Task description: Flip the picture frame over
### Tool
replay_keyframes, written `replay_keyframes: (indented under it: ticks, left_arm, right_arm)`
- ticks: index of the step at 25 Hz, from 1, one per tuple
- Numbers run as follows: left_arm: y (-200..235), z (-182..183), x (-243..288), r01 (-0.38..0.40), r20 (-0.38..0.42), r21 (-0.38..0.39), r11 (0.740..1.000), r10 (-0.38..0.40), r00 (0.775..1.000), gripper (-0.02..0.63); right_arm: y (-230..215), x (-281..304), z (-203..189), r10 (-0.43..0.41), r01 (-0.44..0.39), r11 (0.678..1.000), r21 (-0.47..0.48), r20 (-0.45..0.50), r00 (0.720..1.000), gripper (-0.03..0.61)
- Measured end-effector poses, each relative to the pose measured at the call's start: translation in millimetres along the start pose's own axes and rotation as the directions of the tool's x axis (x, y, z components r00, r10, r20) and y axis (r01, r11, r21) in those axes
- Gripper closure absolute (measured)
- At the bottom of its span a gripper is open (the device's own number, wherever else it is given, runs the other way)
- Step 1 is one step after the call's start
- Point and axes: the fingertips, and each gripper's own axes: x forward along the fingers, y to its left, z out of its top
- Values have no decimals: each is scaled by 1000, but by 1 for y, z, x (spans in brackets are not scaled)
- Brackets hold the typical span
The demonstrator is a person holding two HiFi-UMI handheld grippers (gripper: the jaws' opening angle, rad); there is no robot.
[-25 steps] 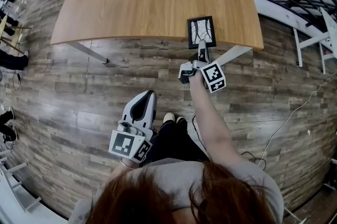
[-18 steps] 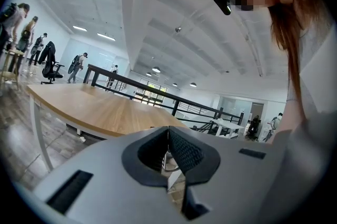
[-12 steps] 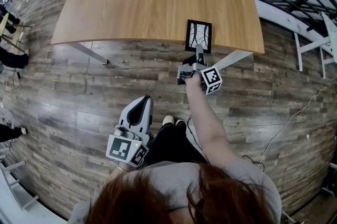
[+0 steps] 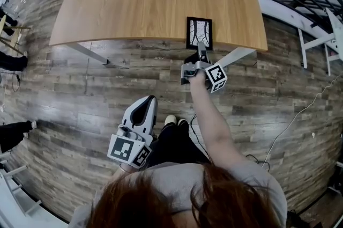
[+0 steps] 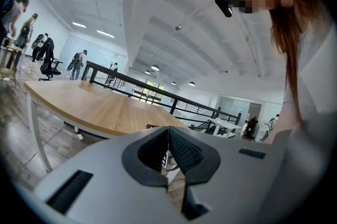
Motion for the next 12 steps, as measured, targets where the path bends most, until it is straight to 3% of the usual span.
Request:
replay_keyframes:
  ticks: [8, 12]
  left_arm:
    - [-4, -2, 2, 6, -3, -8, 1000, -6, 1000, 605]
    - [-5, -3, 0, 4, -2, -10, 1000, -4, 1000, 606]
  right_arm:
    - [2, 0, -1, -49, 46, 994, -100, -25, 998, 488]
    - [1, 0, -3, -67, 60, 991, -123, -50, 997, 437]
